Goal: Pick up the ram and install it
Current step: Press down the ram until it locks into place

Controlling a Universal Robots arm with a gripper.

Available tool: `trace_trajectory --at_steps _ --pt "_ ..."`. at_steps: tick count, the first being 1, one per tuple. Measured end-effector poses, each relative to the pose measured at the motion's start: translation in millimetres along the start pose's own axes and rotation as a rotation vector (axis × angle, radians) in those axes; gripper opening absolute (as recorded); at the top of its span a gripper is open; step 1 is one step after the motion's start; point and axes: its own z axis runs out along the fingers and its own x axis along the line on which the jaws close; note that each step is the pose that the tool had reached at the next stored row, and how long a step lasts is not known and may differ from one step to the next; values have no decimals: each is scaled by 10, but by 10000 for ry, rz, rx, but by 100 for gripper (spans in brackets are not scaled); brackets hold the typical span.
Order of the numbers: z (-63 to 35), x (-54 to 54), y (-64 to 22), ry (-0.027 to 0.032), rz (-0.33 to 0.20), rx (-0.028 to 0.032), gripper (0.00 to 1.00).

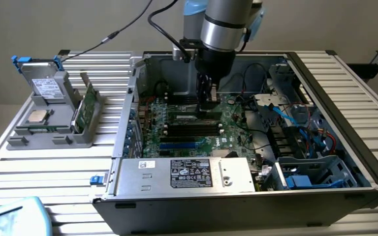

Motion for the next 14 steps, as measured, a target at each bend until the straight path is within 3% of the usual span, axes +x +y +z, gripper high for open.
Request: trace_trajectory --at_steps 5,14 --pt "72 -9 -4 8 11 116 14" --pt "220 -26 19 43 -25 133 14"
